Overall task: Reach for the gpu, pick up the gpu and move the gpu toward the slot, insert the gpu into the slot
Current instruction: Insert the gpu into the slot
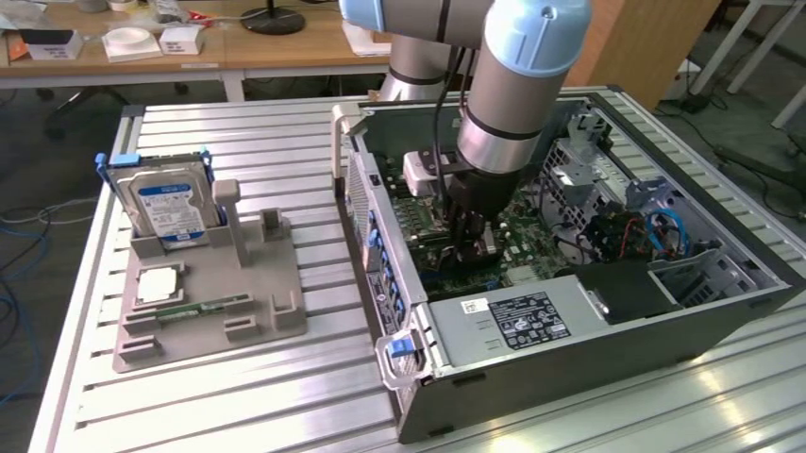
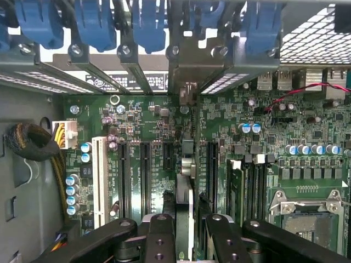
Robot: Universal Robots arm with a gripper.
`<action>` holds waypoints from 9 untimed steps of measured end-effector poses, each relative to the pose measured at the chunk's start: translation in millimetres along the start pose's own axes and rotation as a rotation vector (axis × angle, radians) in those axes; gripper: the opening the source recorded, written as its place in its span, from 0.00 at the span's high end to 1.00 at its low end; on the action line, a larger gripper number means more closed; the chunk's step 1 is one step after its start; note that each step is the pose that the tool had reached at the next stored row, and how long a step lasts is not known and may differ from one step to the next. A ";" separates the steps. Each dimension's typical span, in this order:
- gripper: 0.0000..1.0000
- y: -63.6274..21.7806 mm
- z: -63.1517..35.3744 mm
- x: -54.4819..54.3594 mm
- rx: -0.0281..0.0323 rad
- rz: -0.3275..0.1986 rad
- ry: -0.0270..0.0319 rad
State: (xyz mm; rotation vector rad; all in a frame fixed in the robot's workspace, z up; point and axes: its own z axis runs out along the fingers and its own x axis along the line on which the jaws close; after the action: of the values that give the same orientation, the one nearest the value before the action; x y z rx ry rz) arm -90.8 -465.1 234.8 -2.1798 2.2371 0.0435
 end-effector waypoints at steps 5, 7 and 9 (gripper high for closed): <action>0.74 0.0 0.1 0.0 0.0001 0.000 -0.0001; 0.74 0.0 0.1 0.0 0.0000 0.000 -0.0001; 0.74 0.0 0.1 0.0 0.0001 0.000 -0.0003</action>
State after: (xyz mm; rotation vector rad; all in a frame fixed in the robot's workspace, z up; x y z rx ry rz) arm -90.7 -465.1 234.7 -2.1796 2.2369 0.0436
